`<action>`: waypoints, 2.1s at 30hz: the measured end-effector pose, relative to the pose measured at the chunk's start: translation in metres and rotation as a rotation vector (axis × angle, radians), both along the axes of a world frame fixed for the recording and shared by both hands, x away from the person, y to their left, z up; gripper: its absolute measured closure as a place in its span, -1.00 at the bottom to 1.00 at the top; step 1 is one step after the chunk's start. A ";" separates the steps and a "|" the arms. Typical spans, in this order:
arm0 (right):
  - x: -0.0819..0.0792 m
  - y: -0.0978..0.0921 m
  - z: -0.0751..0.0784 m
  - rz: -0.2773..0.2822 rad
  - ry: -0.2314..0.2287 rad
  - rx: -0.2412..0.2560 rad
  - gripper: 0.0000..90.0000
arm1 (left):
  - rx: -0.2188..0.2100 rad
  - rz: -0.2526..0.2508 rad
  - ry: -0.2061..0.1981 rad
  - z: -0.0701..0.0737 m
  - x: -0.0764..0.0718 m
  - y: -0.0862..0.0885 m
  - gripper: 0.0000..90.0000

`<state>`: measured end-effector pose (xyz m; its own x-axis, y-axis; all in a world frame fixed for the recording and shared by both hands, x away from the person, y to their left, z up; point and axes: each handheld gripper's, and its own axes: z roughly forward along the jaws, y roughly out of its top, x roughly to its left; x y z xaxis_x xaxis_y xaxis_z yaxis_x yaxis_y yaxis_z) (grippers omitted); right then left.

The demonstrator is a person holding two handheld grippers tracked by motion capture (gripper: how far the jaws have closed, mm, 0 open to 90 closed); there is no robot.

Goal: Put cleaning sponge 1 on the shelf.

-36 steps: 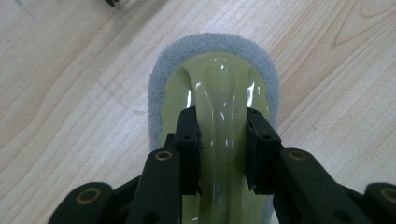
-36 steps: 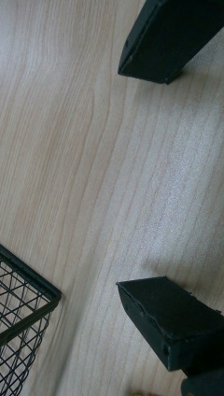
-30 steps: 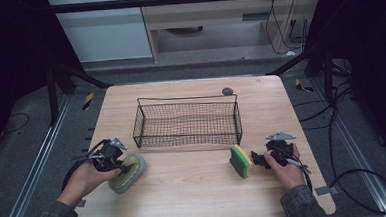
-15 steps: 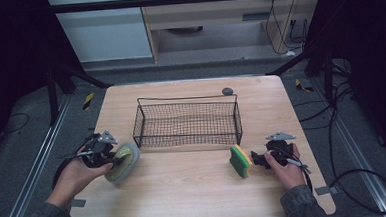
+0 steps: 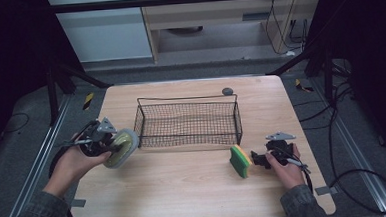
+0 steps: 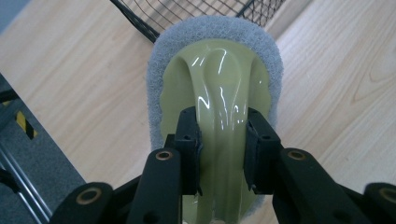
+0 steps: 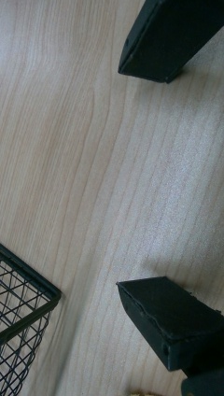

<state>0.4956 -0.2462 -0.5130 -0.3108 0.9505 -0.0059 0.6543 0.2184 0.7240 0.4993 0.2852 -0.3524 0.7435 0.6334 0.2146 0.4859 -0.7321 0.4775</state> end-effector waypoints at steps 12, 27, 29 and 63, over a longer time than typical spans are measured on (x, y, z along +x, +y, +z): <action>0.002 0.000 0.000 0.014 0.002 0.006 -0.99 | 0.049 -0.081 -0.063 0.043 0.034 -0.019 0.55; 0.004 -0.001 0.000 0.028 0.000 -0.008 -0.98 | 0.121 -0.225 -0.107 0.056 0.071 -0.052 0.55; 0.004 -0.001 0.000 0.026 -0.001 -0.005 -0.98 | 0.121 -0.222 -0.119 0.056 0.072 -0.055 0.55; 0.002 0.000 0.000 0.029 0.000 0.003 -0.98 | 0.293 -0.424 -0.198 0.053 0.092 -0.114 0.55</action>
